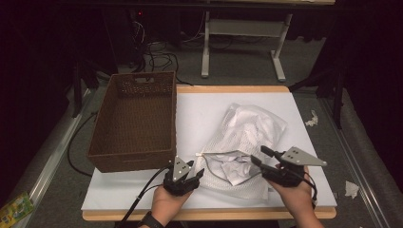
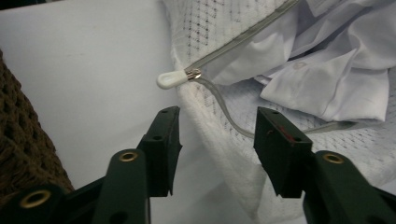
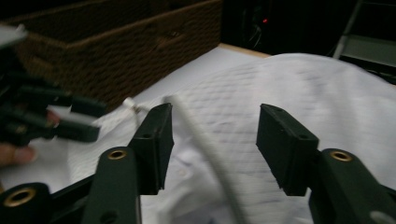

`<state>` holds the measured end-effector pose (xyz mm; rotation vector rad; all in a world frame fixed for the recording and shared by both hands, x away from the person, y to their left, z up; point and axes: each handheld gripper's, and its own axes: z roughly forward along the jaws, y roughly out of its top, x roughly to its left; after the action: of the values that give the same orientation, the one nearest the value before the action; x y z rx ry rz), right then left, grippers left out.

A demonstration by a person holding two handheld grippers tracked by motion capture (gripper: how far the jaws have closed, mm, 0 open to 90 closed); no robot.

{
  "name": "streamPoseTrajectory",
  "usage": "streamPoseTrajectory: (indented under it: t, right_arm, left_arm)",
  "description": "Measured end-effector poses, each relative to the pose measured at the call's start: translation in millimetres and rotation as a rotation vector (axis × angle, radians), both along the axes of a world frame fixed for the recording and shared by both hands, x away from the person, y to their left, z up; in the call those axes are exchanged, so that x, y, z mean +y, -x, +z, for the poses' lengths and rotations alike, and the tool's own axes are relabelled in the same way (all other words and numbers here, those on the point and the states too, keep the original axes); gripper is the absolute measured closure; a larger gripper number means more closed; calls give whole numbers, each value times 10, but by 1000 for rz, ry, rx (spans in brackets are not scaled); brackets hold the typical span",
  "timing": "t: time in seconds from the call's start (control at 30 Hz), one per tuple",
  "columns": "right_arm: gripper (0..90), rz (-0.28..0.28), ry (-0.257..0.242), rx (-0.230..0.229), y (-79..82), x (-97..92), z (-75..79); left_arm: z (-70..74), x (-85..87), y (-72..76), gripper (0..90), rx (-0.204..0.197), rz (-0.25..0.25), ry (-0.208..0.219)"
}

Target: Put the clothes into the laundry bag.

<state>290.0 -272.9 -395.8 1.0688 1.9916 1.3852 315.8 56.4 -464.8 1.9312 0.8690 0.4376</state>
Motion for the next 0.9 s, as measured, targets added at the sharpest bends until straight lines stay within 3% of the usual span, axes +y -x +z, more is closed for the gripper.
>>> streamPoseTrajectory:
  t: [0.03, 0.07, 0.1, 0.17, 0.2, 0.3, 0.37, 0.4, 0.43, 0.47, 0.5, 0.57, 0.6, 0.67, 0.73, 0.8, 0.83, 0.9]
  right_arm:
    - [458, 6, 27, 3, 8, 63, -16]
    - [479, -18, 103, -15, -10, 153, -63]
    - [556, -29, 124, -15, -28, 168, -78]
    - [847, -47, 143, 20, -91, 175, -121]
    - [900, -32, 159, 39, -95, 154, -120]
    - [900, -1, 180, 9, 51, 140, -45]
    - [875, -6, 169, 0, 155, 126, -12]
    - [788, 0, 161, 4, 221, 117, -13]
    - [725, 2, 154, -8, 258, 119, -2]
    - [692, 0, 151, -46, 292, 125, 24]
    - [705, 0, 147, -57, 321, 141, 62]
    - [750, 51, 119, -79, 363, 186, 106]
    - [751, 93, 122, -66, 372, 254, 91]
    - [767, 146, 141, -31, 344, 369, -22]
    - [754, 168, 153, 41, 278, 439, -176]
    - [710, 168, 184, 96, 211, 472, -330]
    - [696, 172, 193, 129, 181, 480, -402]
    - [663, 180, 252, 172, 130, 509, -530]
  left_arm:
    - [-4, 11, -11, 564, 2, -2, -1]
    - [-3, 13, -10, 591, -1, -4, -4]
    - [-2, 6, 6, 647, -19, -7, -21]
    - [2, -20, 29, 748, -28, -8, -48]
    - [1, -24, 31, 834, -28, -3, -56]
    - [7, -5, 34, 872, -34, 21, -60]
    - [50, -21, 66, 771, -54, 23, -37]
    - [67, -33, 82, 688, -62, 12, -32]
    - [84, -57, 103, 684, -75, 4, -34]
    - [98, -75, 121, 654, -86, 3, -35]
    - [110, -91, 139, 631, -97, 5, -27]
    - [111, -117, 158, 589, -95, -18, -17]
    - [103, -130, 159, 589, -82, -38, -12]
    - [48, -196, 128, 570, -3, -109, -4]
    - [-54, -286, 98, 522, 48, -136, -52]
    - [-168, -352, 43, 472, 124, -157, -105]
    - [-184, -379, 31, 465, 145, -166, -127]
    - [-170, -400, 47, 557, 130, -185, -158]
